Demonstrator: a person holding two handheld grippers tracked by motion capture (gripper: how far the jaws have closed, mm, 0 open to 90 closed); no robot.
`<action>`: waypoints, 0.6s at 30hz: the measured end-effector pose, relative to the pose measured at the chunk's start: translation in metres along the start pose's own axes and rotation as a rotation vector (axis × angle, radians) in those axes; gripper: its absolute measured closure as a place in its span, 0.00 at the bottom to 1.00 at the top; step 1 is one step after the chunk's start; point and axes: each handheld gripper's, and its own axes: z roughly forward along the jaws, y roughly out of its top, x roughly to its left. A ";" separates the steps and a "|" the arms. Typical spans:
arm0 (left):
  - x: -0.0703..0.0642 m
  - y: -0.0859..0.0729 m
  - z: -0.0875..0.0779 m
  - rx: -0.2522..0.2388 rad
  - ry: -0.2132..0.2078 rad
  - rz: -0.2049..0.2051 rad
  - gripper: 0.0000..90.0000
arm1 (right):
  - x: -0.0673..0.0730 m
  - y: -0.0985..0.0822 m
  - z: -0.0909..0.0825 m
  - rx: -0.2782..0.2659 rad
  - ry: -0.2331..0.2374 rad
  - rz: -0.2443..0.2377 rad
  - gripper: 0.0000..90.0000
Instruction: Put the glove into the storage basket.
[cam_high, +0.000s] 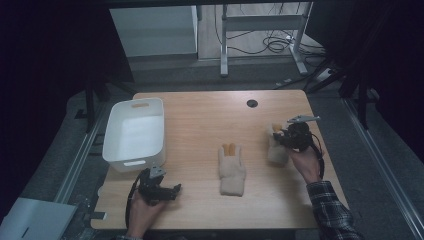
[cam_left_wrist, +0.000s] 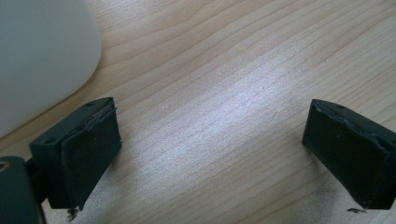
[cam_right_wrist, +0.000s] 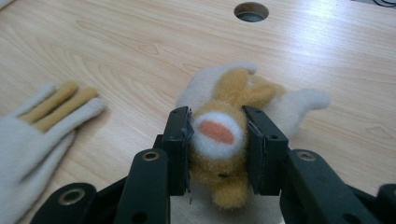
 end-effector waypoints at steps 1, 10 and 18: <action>0.000 0.000 0.000 0.000 0.000 0.000 0.05 | 0.003 0.000 -0.003 -0.005 0.008 -0.002 0.71; 0.000 0.000 0.000 0.000 0.000 0.000 0.05 | 0.023 0.004 -0.019 -0.025 0.047 -0.022 0.71; 0.000 0.000 0.000 0.000 0.000 0.000 0.05 | 0.045 0.008 -0.030 -0.034 0.084 -0.056 0.71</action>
